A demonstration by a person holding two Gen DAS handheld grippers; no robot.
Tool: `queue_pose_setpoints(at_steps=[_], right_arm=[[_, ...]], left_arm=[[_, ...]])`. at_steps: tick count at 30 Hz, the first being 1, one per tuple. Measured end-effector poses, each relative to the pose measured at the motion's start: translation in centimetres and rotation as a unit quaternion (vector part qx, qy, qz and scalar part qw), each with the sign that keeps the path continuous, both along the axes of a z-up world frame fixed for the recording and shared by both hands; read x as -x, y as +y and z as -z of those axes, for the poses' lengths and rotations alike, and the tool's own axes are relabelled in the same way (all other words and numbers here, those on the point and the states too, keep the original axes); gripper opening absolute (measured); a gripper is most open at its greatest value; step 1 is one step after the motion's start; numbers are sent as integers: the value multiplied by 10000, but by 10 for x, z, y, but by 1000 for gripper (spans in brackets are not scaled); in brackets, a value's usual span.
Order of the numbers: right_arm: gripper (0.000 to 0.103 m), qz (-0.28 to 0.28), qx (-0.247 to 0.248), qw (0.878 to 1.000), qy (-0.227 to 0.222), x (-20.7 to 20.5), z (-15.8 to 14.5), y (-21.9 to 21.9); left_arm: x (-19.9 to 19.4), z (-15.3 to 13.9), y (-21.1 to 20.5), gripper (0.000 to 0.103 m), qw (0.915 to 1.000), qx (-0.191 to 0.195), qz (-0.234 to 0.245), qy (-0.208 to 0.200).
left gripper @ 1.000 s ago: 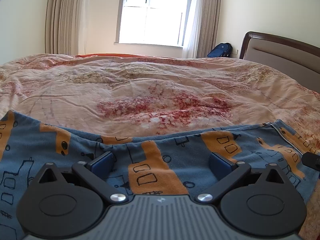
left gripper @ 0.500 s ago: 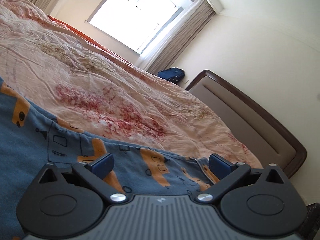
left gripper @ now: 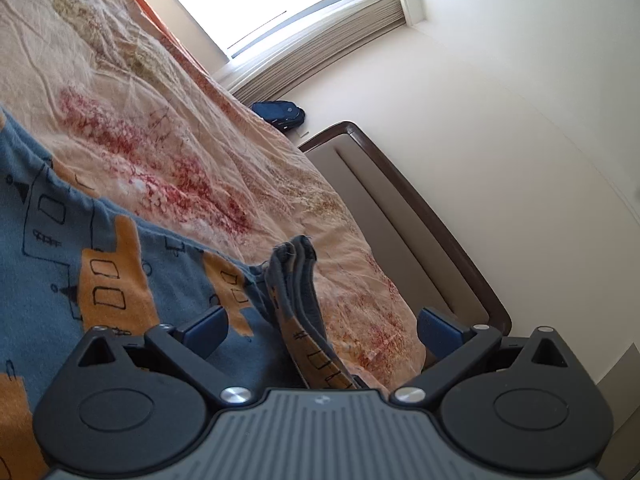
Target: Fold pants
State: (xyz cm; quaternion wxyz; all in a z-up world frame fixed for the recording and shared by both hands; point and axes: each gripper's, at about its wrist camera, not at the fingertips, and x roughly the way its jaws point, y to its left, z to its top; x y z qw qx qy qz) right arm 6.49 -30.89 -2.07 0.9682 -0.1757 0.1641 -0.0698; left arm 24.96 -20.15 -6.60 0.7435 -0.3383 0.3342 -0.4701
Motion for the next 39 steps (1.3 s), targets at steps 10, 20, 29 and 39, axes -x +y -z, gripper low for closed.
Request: queue_pose_setpoints(at_steps=[10, 20, 29, 39], right_arm=[[14, -278, -243, 9991, 231, -1, 14, 21], [21, -250, -371, 9987, 260, 0, 19, 21], [24, -154, -467, 9985, 222, 0, 18, 21], [18, -82, -551, 9979, 343, -4, 12, 27]], left_arm=[[-10, 10, -5, 46, 9984, -487, -207, 216], [-5, 6, -6, 45, 9973, -677, -261, 73], [0, 3, -11, 21, 9941, -1020, -344, -151], [14, -23, -5, 10, 9887, -1344, -513, -413]])
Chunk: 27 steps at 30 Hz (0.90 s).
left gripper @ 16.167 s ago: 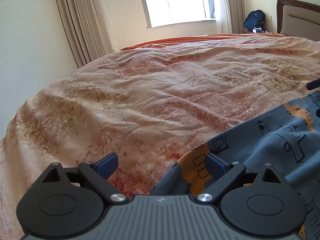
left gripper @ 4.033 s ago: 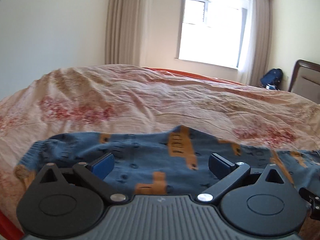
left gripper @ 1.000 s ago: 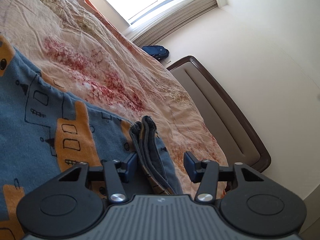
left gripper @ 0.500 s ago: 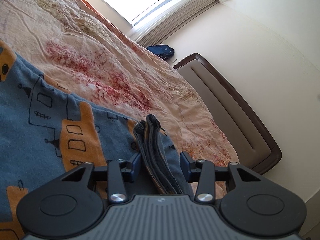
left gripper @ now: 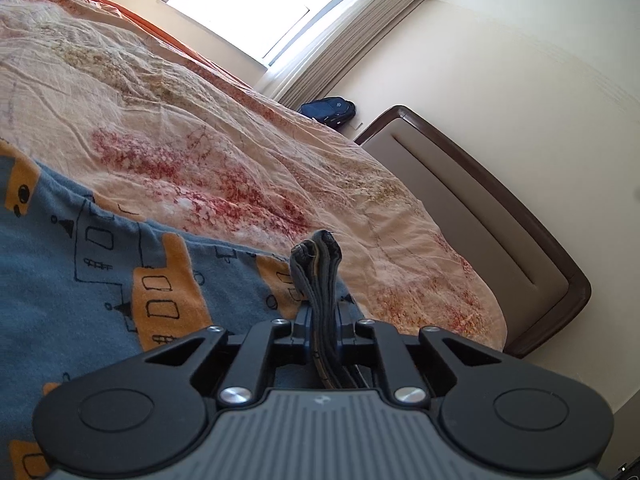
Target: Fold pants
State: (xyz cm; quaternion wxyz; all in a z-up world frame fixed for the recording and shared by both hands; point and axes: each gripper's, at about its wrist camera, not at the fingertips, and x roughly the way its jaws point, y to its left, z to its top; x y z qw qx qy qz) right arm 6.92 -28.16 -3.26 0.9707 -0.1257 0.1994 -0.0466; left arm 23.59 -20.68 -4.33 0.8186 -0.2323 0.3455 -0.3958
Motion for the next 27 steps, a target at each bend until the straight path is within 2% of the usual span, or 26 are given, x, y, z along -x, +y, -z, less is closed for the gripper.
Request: queue_pose_setpoints(at_steps=[5, 12, 18, 22, 27], right_arm=[[17, -248, -118, 9995, -134, 3, -18, 10], [17, -819, -373, 9955, -304, 6, -36, 42], [16, -1226, -482, 9912, -150, 0, -34, 69], [16, -1278, -556, 9902, 38, -4, -27, 79], [16, -1319, -510, 9899, 107, -7, -26, 85]], left_arm=[[2, -25, 20, 10, 9992, -328, -237, 63], [9, -44, 69, 10, 9967, -529, -609, -24], [9, -33, 95, 10, 9939, -724, -824, 104], [7, -23, 103, 10, 9933, -711, -870, 271], [8, -28, 109, 10, 9933, -694, -892, 252]])
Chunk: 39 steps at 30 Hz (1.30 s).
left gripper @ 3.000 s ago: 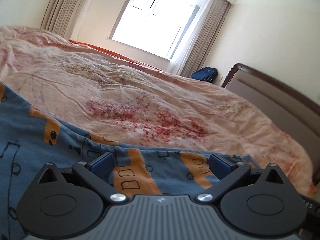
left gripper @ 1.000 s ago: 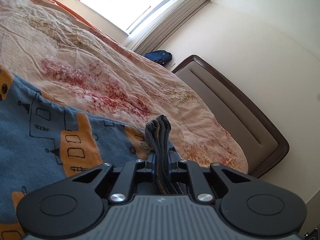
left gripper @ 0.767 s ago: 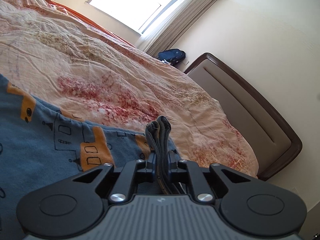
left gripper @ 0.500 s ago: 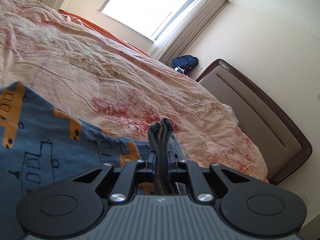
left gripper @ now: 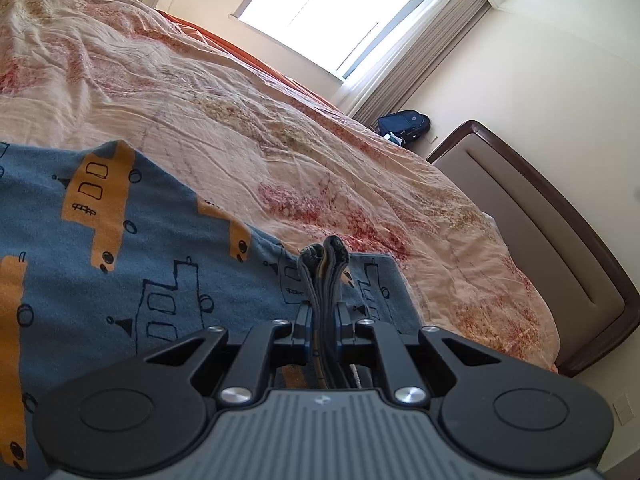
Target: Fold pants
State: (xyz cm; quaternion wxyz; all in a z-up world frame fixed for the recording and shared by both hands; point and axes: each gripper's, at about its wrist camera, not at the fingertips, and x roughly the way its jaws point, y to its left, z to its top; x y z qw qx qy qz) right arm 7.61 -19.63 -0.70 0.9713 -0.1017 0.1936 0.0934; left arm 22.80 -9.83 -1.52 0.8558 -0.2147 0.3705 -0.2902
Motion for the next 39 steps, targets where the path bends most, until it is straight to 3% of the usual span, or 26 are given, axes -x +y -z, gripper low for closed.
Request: queue_pose_setpoints(at_steps=[6, 13, 18, 27, 34, 39], right_arm=[[15, -129, -127, 9998, -114, -3, -8, 0], [15, -696, -202, 9973, -127, -9, -17, 30], [15, -1096, -143, 9939, 69, -14, -11, 56], [15, -1337, 123, 9892, 580, -27, 8, 81], [25, -1402, 433, 9868, 690, -30, 12, 93], [39, -1395, 517, 9866, 666, -28, 15, 99]], left_arm=[[4, -19, 19, 10, 9998, -85, -98, -132], [15, -24, 61, 10, 9978, -374, -435, -345], [18, -9, 89, 10, 9968, -411, -647, -224], [11, 25, 114, 11, 9974, 24, -723, 21], [12, 33, 116, 12, 9968, 197, -773, 4], [12, 30, 116, 13, 9969, 170, -772, 0]])
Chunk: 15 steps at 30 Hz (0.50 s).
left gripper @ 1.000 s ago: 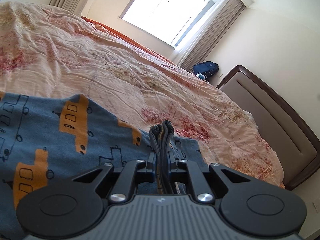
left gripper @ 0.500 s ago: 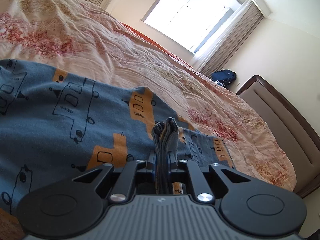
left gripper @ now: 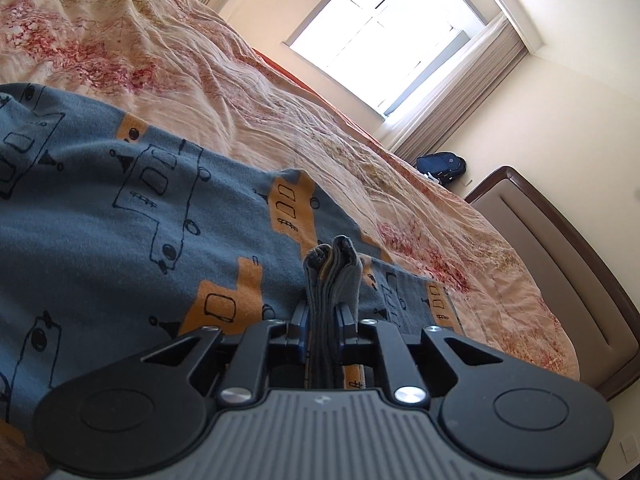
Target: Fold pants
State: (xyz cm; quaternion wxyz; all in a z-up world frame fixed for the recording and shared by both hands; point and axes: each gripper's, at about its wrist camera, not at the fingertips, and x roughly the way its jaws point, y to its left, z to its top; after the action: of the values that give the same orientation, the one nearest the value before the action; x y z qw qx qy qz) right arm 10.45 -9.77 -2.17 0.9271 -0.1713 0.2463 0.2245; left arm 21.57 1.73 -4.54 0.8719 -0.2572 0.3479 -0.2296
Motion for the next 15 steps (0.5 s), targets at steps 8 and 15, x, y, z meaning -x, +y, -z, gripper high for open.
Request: queue_pose_setpoints(at_steps=[8, 15], right_arm=[[82, 150, 14, 9996, -248, 12, -3, -3], [102, 588, -237, 9970, -447, 26, -9, -30]], left_arm=[[3, -13, 7, 44, 9998, -136, -120, -36], [12, -35, 4, 99, 9958, -644, -555, -352]])
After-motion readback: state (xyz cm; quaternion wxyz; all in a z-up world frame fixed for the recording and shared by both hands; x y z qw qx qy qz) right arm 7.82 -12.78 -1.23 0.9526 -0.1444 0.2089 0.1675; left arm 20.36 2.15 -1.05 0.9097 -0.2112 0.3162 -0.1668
